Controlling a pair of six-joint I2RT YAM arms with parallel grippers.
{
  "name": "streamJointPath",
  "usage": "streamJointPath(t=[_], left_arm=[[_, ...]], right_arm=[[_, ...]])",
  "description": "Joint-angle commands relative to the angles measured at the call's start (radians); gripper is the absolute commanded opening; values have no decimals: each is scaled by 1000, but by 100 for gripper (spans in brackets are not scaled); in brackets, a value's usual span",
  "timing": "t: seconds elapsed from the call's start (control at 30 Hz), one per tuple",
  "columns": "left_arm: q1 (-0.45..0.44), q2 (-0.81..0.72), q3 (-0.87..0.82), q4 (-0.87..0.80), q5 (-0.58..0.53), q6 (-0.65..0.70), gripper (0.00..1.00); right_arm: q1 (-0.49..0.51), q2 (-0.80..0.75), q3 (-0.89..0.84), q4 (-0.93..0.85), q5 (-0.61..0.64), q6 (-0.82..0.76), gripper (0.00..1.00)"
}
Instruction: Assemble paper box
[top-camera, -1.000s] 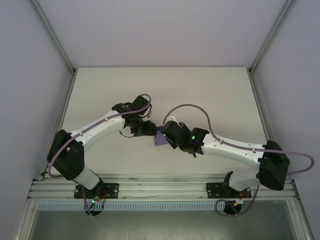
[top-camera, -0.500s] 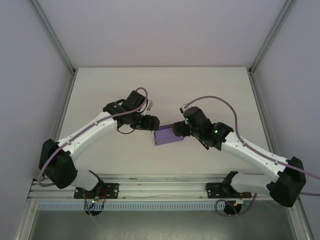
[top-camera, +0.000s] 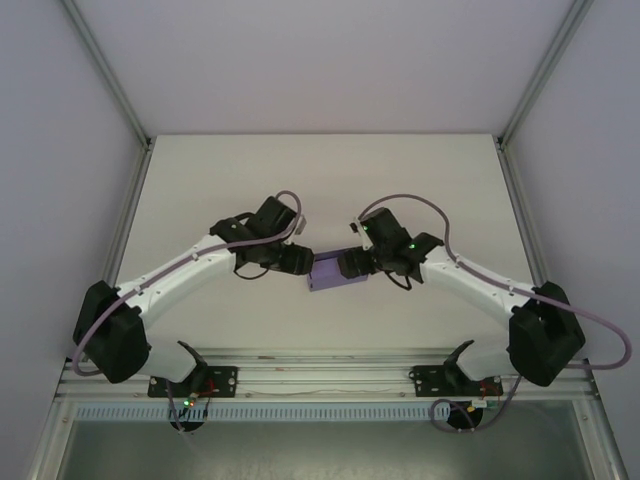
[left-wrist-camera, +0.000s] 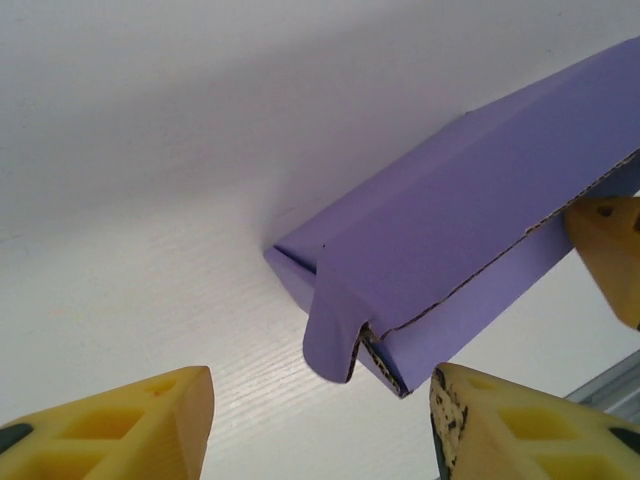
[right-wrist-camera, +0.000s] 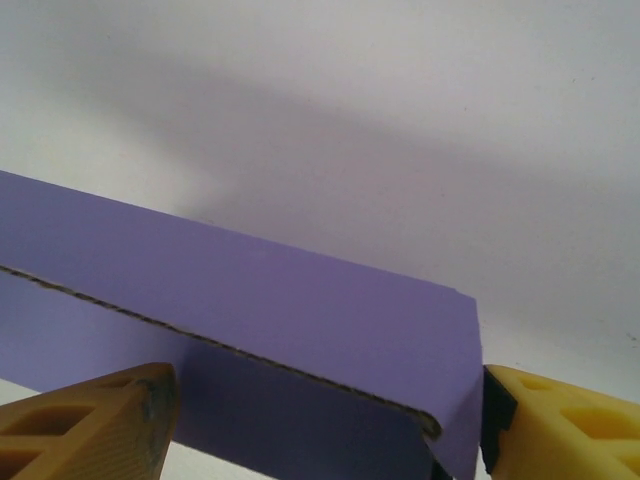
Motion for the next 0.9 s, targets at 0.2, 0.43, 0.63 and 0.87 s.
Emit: streamJointPath(t=[0.2, 0.43, 0.63, 0.87], left_arm=[[-37, 75, 1, 96, -192, 51, 48], [-44, 71, -11, 129, -191, 42, 41], [-44, 67, -14, 148, -215, 45, 27], [-54, 71, -2, 140, -181, 63, 10]], right_arm=[[-16, 55, 3, -19, -10, -31, 67], [-16, 59, -10, -49, -10, -5, 58], [-15, 33, -21, -67, 16, 5, 58], [-14, 32, -15, -67, 14, 21, 50]])
